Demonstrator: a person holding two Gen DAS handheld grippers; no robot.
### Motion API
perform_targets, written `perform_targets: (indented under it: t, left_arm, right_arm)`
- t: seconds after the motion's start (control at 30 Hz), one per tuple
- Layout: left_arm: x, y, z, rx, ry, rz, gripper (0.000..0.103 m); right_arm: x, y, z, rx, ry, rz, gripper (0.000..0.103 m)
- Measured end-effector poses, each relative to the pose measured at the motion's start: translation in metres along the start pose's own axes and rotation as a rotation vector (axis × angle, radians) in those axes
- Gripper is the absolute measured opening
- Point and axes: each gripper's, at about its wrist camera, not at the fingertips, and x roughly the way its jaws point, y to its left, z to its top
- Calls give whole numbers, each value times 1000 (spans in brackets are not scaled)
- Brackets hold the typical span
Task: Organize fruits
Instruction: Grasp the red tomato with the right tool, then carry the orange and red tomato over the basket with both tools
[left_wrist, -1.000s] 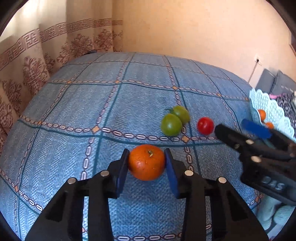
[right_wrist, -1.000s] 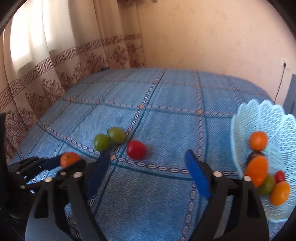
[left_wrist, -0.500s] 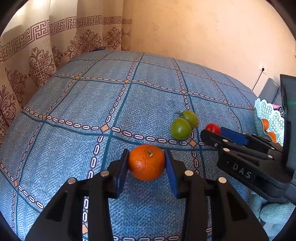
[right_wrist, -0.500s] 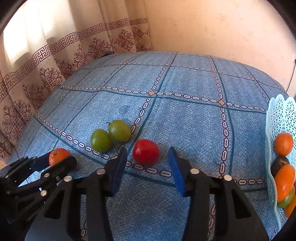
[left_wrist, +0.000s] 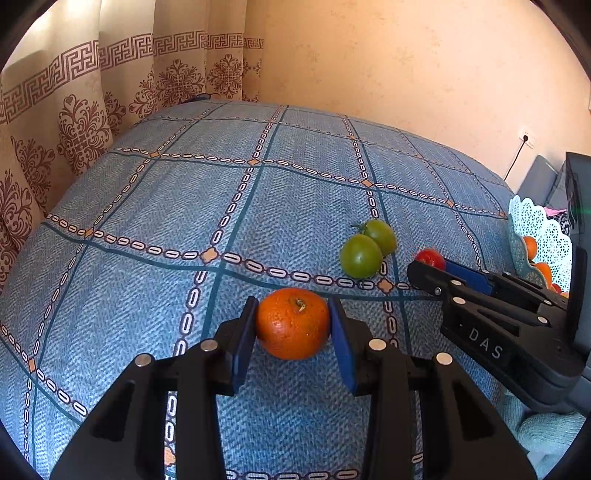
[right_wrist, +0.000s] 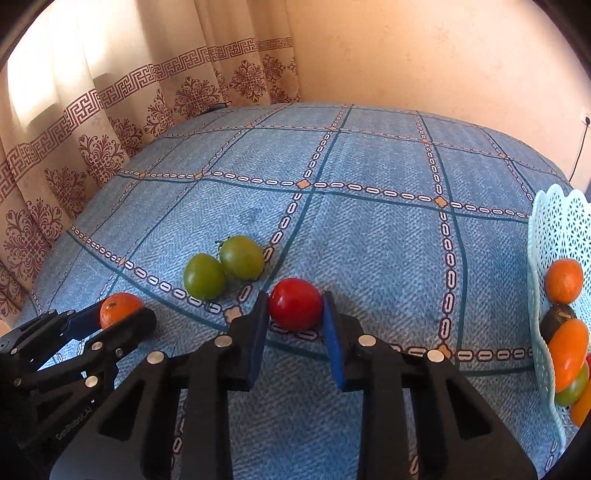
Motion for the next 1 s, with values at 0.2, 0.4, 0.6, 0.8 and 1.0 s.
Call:
perform_targets:
  t: [0.2, 0.4, 0.6, 0.8, 1.0]
  left_arm:
    - [-1, 1, 1, -5, -4, 4, 39]
    - [-4, 0, 1, 0, -17, 12, 39]
    - [-6, 1, 1, -2, -29, 9, 39]
    - [-10, -1, 1, 3, -47, 5, 39]
    - [-11, -3, 1, 16, -49, 2, 39]
  right_arm:
    - [-8, 1, -3, 3, -17, -9, 30]
    - [-19, -1, -4, 19, -41, -12, 30]
    - [-34, -3, -7, 36, -70, -5, 30]
    - [-47, -8, -13, 59, -90, 4, 30]
    - [-51, -10, -18, 76, -93, 7, 30]
